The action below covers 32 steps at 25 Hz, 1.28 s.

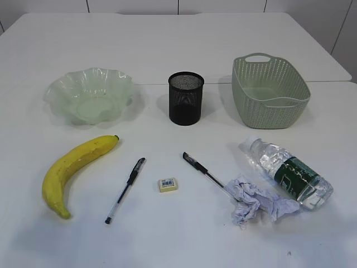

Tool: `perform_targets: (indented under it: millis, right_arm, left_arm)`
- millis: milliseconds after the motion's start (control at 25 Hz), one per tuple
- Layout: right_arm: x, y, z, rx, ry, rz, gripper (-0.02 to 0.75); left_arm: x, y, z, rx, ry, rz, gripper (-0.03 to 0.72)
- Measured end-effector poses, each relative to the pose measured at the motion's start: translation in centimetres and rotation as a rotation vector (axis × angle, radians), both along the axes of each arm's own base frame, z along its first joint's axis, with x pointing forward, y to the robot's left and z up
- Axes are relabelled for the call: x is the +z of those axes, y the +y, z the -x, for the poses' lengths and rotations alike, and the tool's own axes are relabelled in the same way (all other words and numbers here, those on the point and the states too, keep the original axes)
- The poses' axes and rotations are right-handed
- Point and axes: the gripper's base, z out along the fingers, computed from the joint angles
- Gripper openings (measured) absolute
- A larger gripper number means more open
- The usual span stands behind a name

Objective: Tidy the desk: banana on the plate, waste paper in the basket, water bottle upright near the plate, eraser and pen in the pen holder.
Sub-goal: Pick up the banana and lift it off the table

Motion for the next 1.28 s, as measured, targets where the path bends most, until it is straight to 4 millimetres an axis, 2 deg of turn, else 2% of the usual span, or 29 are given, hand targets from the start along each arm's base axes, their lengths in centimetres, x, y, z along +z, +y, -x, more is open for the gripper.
perform_targets:
  millis: [240, 520, 680, 920, 1080, 1280]
  right_arm:
    - [1.1, 0.3, -2.5, 0.035, 0.08, -0.012, 0.461]
    - [2.0, 0.6, -5.4, 0.058, 0.172, -0.041, 0.459]
    - [2.1, 0.7, -6.3, 0.062, 0.199, -0.052, 0.407]
    - [0.9, 1.1, -8.6, 0.09, 0.377, -0.096, 0.389]
    - [-0.7, 1.2, -9.7, 0.101, 0.508, -0.097, 0.389]
    - [-0.9, 1.2, -9.8, 0.103, 0.53, -0.099, 0.389]
  left_arm:
    - [1.9, -0.2, -4.3, -0.016, 0.023, 0.015, 0.471]
    - [2.2, -1.4, -10.6, -0.136, 0.158, 0.036, 0.468]
    - [1.6, -2.5, -14.3, -0.195, 0.276, 0.026, 0.467]
    - [-0.8, -5.3, -18.9, -0.298, 0.407, -0.045, 0.467]
    - [-4.0, -7.2, -21.0, -0.356, 0.514, -0.112, 0.474]
    - [-7.7, -8.5, -23.5, -0.368, 0.57, -0.141, 0.529]
